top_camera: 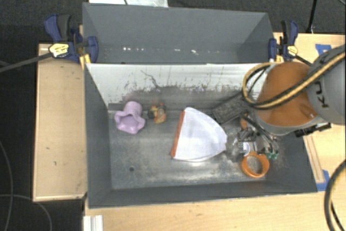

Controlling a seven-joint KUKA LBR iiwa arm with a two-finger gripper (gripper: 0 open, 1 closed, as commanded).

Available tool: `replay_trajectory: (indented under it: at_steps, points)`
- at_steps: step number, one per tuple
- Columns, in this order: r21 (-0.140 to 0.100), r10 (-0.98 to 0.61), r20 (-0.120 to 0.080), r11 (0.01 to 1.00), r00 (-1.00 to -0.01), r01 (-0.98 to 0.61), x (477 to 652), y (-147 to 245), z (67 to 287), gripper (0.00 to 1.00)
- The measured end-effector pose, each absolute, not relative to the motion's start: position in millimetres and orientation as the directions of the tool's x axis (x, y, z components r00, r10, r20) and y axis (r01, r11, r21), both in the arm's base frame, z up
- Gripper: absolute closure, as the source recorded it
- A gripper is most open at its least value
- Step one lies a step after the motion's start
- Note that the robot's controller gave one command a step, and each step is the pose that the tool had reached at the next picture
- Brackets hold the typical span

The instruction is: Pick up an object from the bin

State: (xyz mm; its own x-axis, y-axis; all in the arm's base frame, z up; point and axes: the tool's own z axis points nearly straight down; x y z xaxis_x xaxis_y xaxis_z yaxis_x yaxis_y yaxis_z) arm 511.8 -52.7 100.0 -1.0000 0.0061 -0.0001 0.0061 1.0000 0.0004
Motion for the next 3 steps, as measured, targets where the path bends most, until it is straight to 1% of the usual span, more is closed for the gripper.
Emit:
replay_trajectory:
  at_steps: [1,2,3]
  points:
    - [0.001,0.007,0.0,1.0,-1.0,0.007,511.8,-52.6,100.1,0.0]
    - [0.001,0.007,0.0,1.0,-1.0,0.007,511.9,-52.6,100.1,0.0]
    - [0.001,0.08,-0.007,0.997,-0.997,0.08,492.7,-48.2,71.4,1.0]
